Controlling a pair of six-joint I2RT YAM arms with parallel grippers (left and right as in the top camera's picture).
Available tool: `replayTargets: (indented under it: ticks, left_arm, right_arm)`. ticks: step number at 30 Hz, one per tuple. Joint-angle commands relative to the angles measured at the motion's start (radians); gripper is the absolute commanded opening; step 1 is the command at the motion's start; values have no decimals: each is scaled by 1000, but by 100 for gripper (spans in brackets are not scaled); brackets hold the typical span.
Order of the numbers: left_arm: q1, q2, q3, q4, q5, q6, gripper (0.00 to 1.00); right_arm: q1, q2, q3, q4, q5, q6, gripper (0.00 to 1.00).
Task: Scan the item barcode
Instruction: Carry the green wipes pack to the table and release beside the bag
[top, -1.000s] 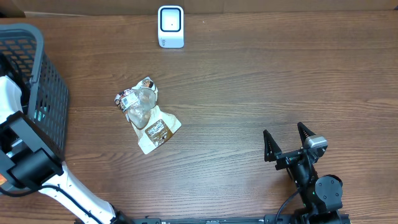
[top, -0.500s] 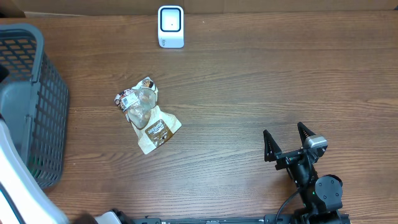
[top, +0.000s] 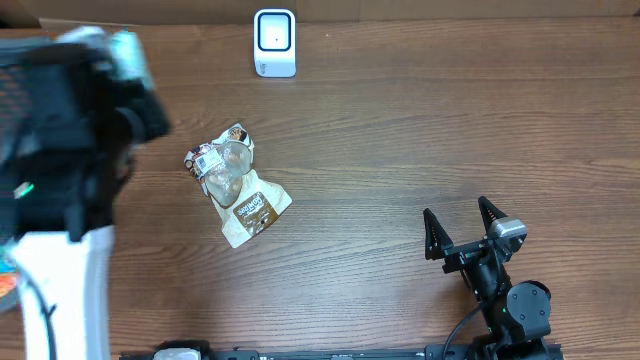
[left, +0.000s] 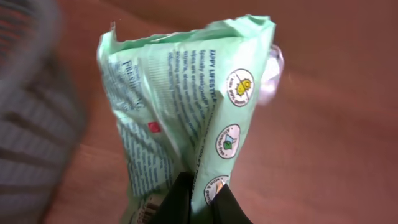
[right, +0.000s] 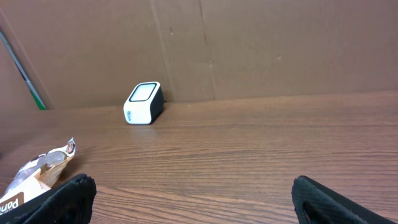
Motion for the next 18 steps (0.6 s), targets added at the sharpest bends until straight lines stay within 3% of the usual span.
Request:
replayTargets:
  ticks: [1, 9, 18]
  left_arm:
    - [-118, 90, 6, -22, -60, -62, 4]
    - [-290, 348, 6, -79, -66, -210, 4]
    - [-344, 620, 6, -67, -16, -431, 4]
  right_arm:
    - [-2, -12, -11, 3, -1, -4, 100]
    - [-2, -12, -11, 3, -1, -4, 100]
    - [-2, -12, -11, 3, -1, -4, 100]
